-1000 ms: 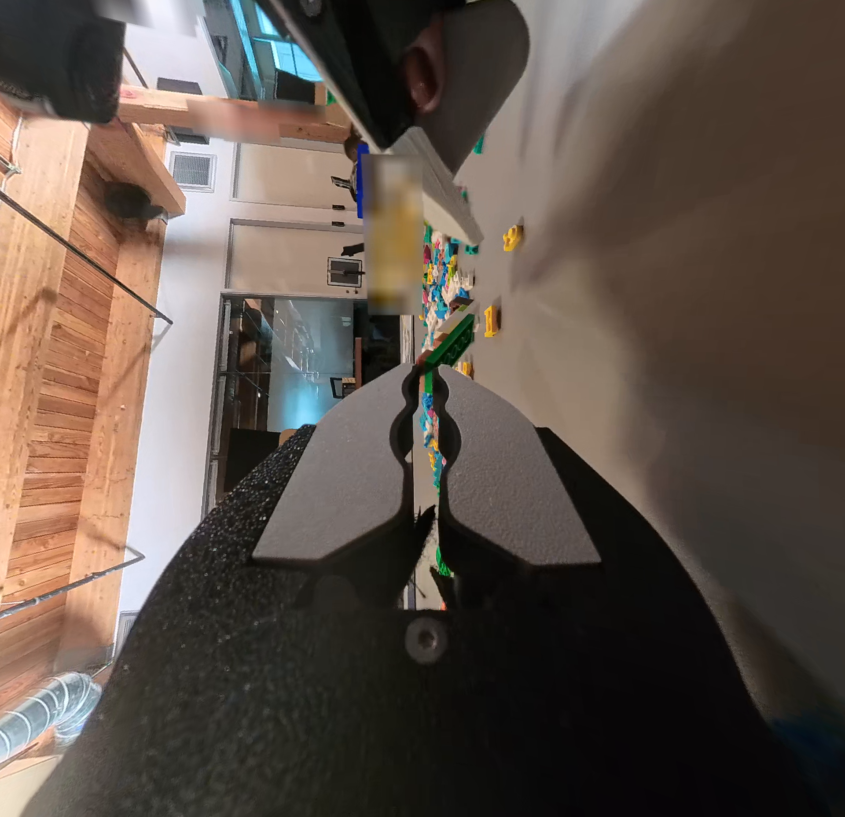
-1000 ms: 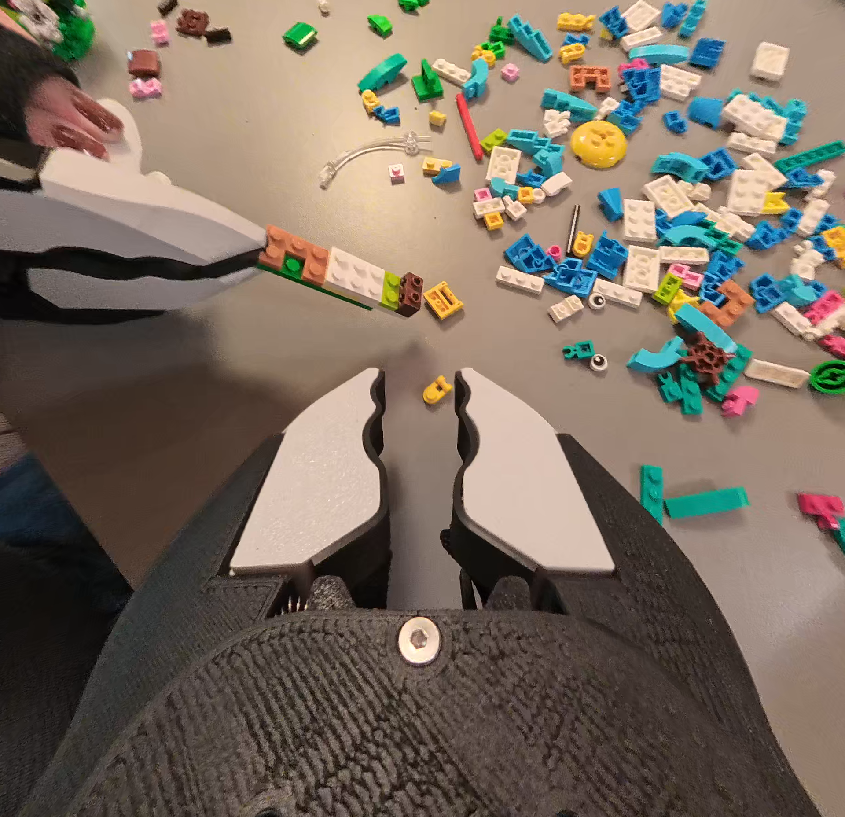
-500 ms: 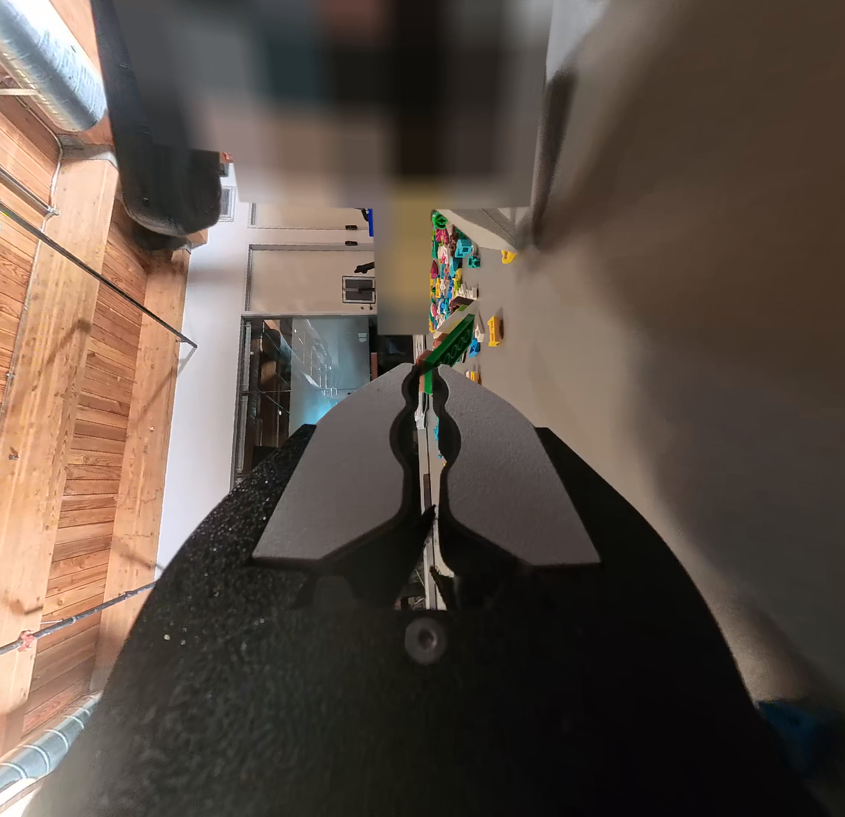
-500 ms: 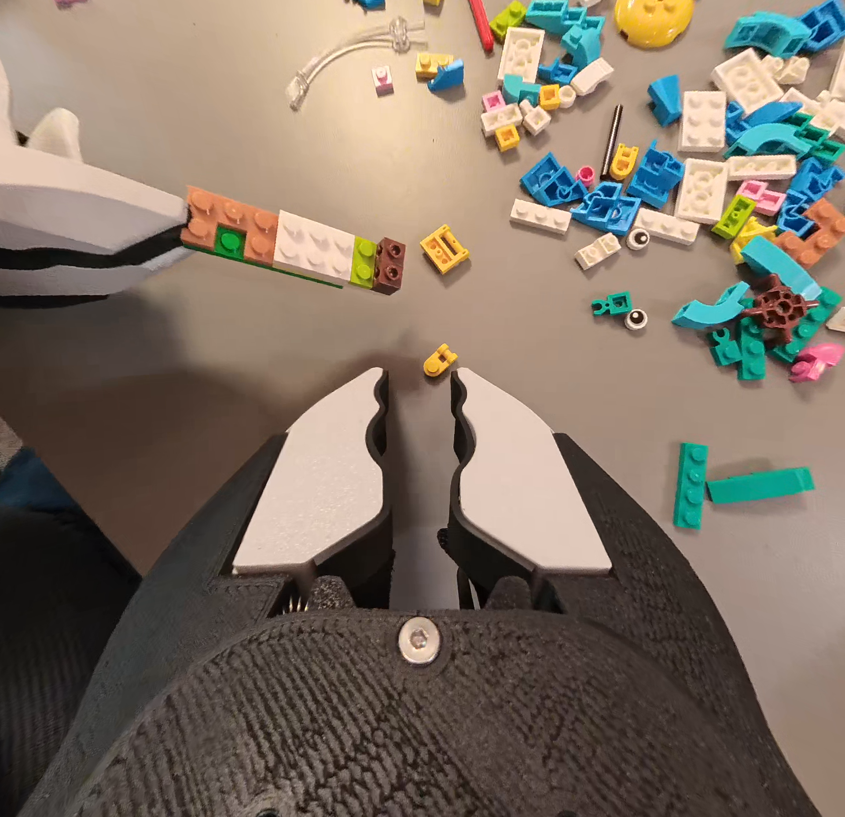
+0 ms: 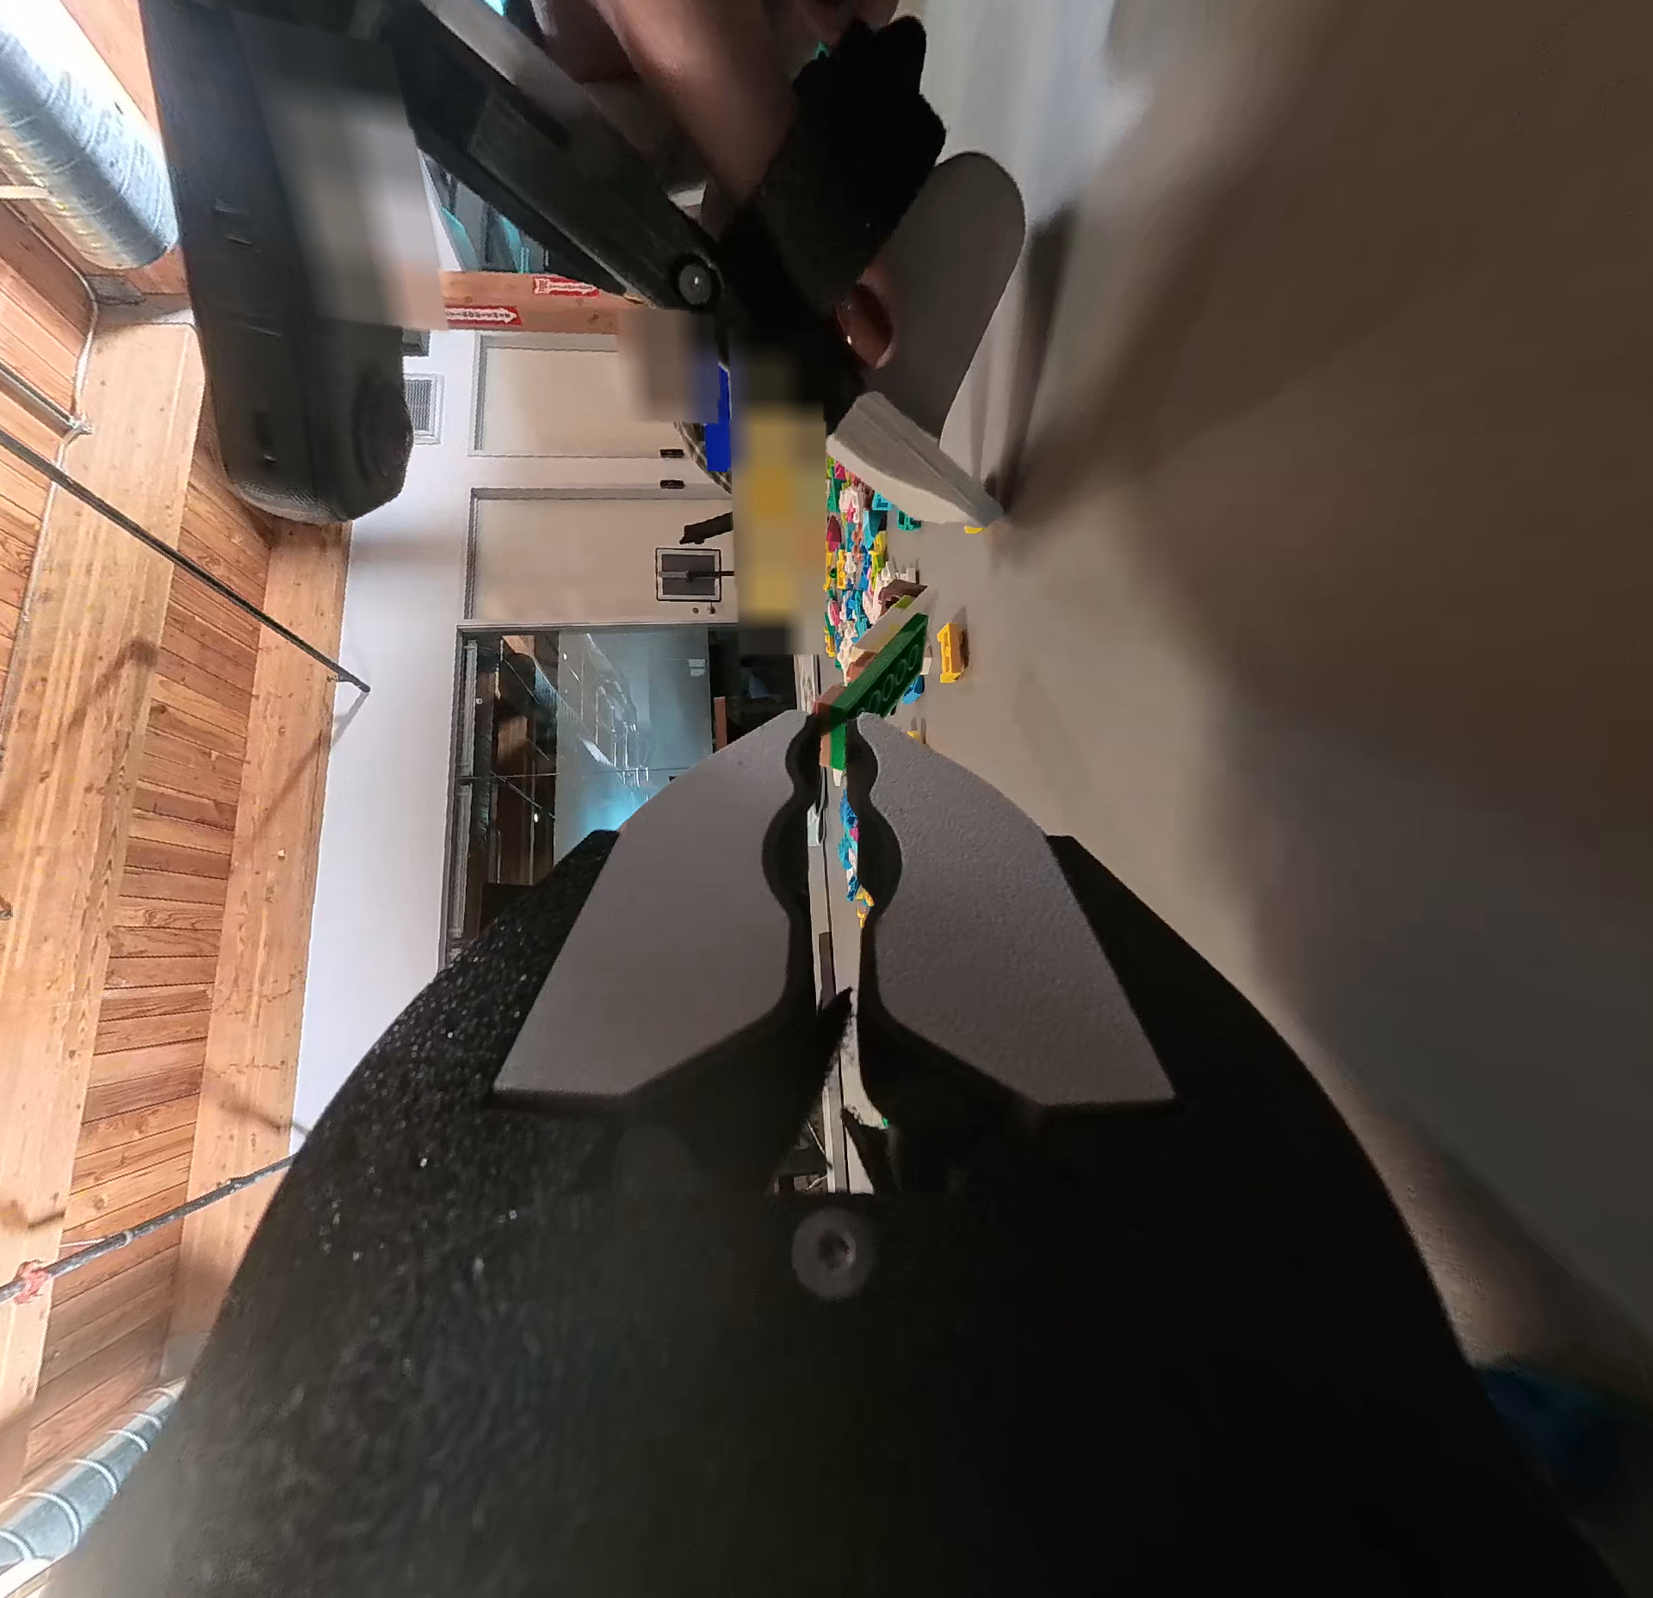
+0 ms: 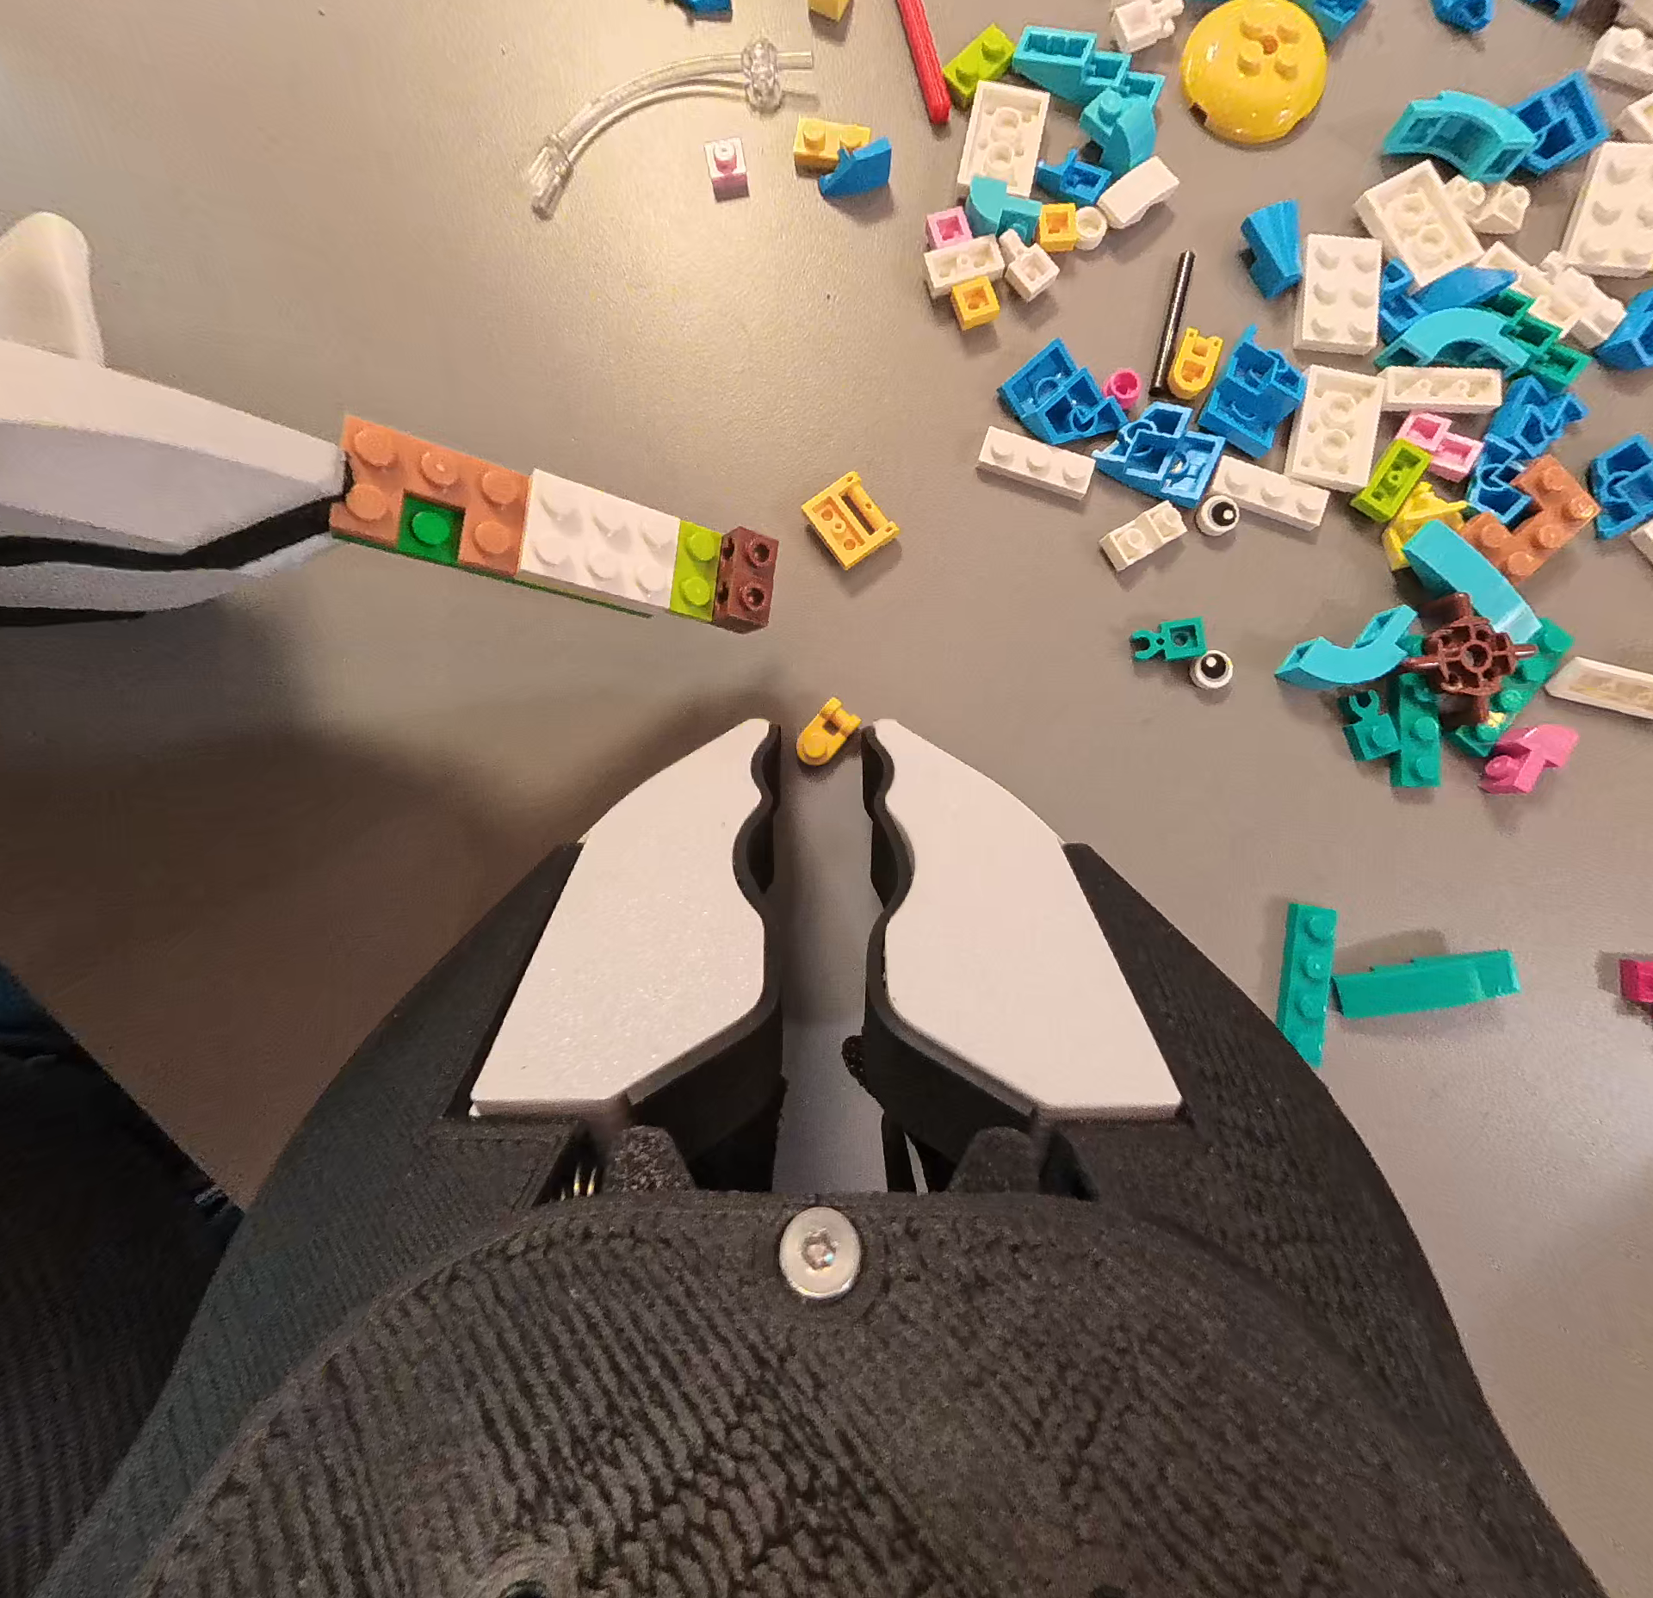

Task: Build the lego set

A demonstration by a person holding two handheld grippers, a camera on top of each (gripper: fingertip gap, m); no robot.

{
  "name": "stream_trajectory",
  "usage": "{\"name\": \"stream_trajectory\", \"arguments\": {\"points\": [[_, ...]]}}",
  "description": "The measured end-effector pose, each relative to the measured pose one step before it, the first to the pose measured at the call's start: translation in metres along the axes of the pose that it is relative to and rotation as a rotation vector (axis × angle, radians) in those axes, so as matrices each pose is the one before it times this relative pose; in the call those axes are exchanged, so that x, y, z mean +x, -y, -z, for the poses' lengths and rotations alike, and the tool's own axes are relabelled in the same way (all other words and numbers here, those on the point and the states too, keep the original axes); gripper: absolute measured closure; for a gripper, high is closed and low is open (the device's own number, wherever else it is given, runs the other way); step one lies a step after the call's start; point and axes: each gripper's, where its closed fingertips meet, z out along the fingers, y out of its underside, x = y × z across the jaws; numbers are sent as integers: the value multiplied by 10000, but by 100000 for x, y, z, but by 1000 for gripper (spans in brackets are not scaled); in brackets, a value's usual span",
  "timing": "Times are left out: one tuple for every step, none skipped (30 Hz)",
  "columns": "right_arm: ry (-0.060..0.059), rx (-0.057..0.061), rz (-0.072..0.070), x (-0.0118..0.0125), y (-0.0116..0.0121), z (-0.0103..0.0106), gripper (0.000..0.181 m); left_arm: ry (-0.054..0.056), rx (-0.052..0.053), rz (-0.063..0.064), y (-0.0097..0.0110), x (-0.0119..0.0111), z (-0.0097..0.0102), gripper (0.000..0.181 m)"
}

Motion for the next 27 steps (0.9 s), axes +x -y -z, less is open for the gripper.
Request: {"name": "stream_trajectory", "arguments": {"points": [[31, 42, -22, 6, 91, -70, 166, 6, 0, 6, -9, -13, 6, 177], [60, 17, 6, -69, 74, -76, 169, -3, 17, 19, 4, -2, 0, 177], [52, -5, 59, -87, 58, -46, 173, 9, 19, 18, 22, -26, 3, 177], [-25, 9, 100, 10, 62, -33, 174, 2, 8, 14, 16, -14, -17, 177], [-50, 28, 96, 67, 56, -34, 174, -17, 6, -9, 16, 35, -12, 177], [-76, 42, 64, 148, 36, -2, 174, -12, 5, -31, 5, 34, -9, 177], [-131, 54, 86, 266, 31, -7, 174, 3, 13, -34, 11, 4, 0, 177], [-158, 52, 105, 337, 11, 46, 174, -5, 6, -6, 16, 12, -10, 177], [-85, 96, 56, 284, 107, 117, 175, -15, 6, 7, -10, 13, -16, 177], [25, 193, -19, 200, 280, 222, 175, -8, 0, 9, -13, 5, -3, 177], [62, 246, -49, 213, 406, 309, 175, 6, -4, 2, -23, -8, -10, 177], [63, 270, 3, 220, 528, 386, 175, 16, 1, 0, -12, -22, -5, 177], [108, 306, 78, 114, 652, 429, 175, 31, 7, -7, 14, -54, 5, 177], [257, 361, 152, -174, 817, 464, 175, 49, 14, -19, 27, -65, 7, 177], [429, 423, 219, -505, 952, 450, 175, 56, 31, -28, 60, -76, 34, 177], [479, 406, 206, -644, 985, 386, 175, 83, 41, -42, 77, -120, 36, 176], [474, 334, 156, -655, 904, 284, 175, 103, 42, -72, 97, -136, 46, 177], [550, 279, 161, -767, 791, 145, 175, 75, 39, -80, 97, -88, 32, 177], [504, 203, 98, -724, 649, 13, 175, 32, 44, -76, 113, -10, 22, 177], [366, 86, 12, -519, 400, -107, 175, 49, 19, -77, 71, -36, 0, 177], [395, 12, 62, -578, 226, -207, 175, 86, -3, -77, 34, -114, 24, 177], [391, 5, 111, -611, 142, -235, 175, 70, 15, -50, 54, -84, 25, 177], [294, -17, 126, -518, 66, -236, 175, 42, 33, -30, 56, -53, 37, 177], [228, -52, 169, -451, 5, -219, 175, 34, 3, -19, 14, -46, 15, 177], [125, -75, 188, -335, -46, -193, 175, 22, -7, -19, -5, -23, -10, 177], [19, -89, 188, -207, -83, -146, 175, 1, 3, -22, 10, 3, 5, 176], [15, -80, 185, -193, -91, -110, 175, 19, 9, -31, 32, -16, 4, 177]]}}
